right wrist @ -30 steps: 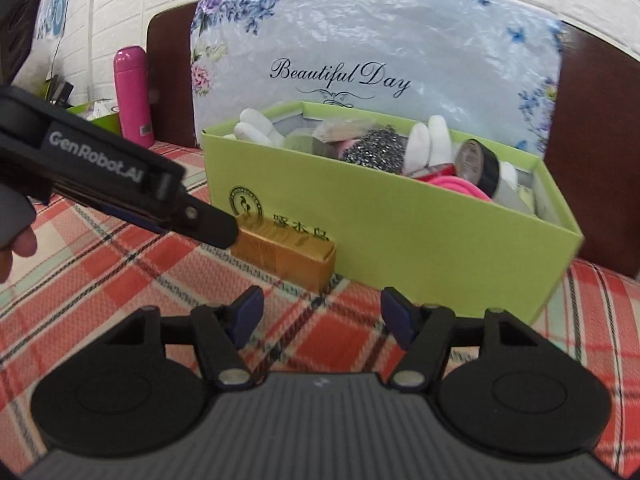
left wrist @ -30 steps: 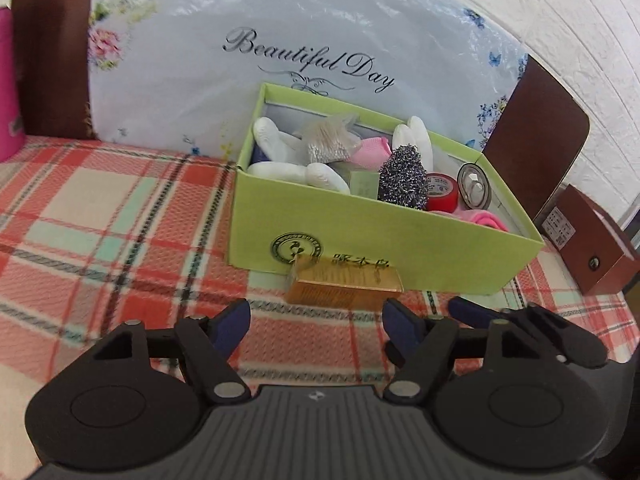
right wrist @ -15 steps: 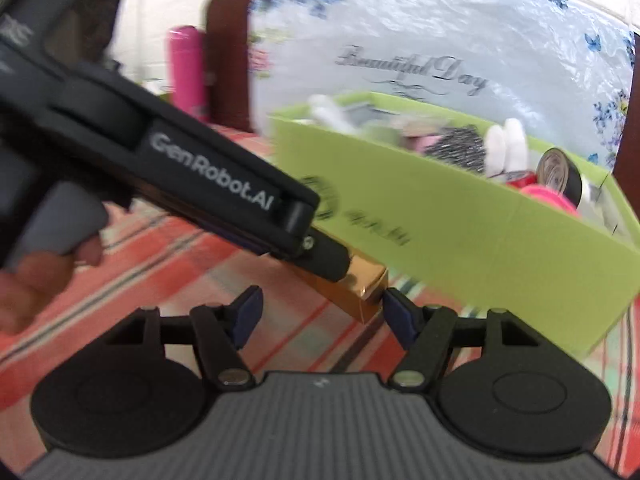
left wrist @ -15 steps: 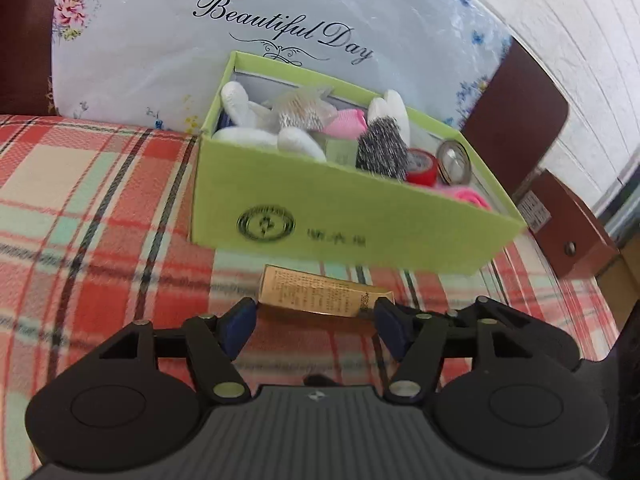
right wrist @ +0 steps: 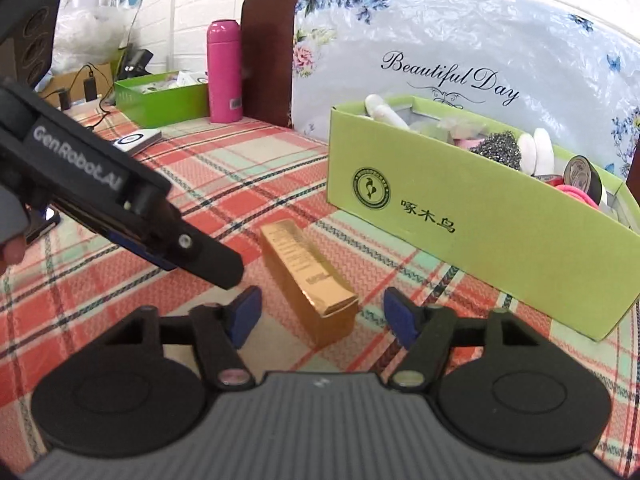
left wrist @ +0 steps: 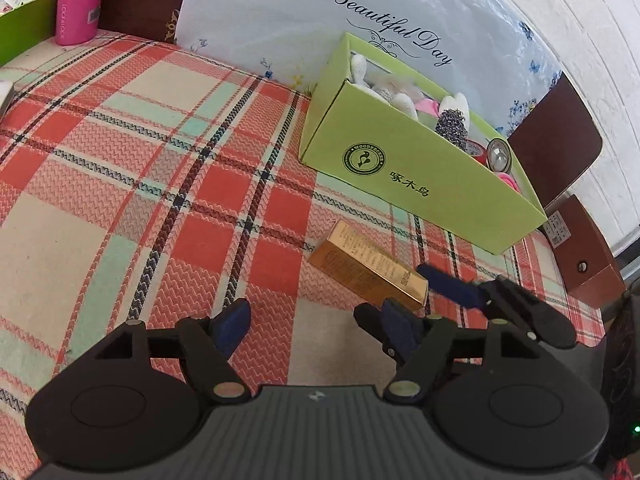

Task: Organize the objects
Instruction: 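Grasp the gold-brown box with the left tool and lift it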

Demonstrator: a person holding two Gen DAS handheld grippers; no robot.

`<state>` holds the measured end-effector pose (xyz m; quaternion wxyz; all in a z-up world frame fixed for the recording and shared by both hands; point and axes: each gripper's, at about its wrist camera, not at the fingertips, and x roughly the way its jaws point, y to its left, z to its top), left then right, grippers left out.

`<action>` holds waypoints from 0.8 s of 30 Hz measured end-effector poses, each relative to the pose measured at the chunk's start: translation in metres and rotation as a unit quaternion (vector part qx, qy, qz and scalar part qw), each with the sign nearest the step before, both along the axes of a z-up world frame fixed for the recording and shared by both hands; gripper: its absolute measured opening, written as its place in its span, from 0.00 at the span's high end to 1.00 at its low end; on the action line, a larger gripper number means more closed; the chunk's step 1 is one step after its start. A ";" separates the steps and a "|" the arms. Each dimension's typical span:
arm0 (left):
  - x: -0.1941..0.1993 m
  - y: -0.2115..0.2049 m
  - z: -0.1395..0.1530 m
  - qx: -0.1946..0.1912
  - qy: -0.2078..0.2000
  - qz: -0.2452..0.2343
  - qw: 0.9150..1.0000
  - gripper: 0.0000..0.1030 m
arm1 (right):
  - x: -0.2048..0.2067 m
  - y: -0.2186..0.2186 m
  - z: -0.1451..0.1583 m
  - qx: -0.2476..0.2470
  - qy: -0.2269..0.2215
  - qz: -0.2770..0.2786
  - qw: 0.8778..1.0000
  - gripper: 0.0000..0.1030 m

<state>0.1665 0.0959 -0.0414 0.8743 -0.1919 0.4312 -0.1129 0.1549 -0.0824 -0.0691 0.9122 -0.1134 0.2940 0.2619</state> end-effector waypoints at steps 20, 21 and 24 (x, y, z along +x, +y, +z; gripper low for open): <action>0.031 -0.025 0.001 0.002 0.029 -0.005 1.000 0.64 | -0.009 0.021 -0.007 -0.002 0.018 -0.044 0.999 0.75; 0.027 -0.028 0.003 0.007 0.026 -0.006 1.000 0.65 | -0.011 0.019 -0.006 -0.002 0.018 -0.044 0.999 0.75; 0.017 -0.034 0.012 0.003 0.015 -0.011 1.000 0.65 | -0.018 0.011 0.000 0.006 0.008 -0.051 0.999 0.75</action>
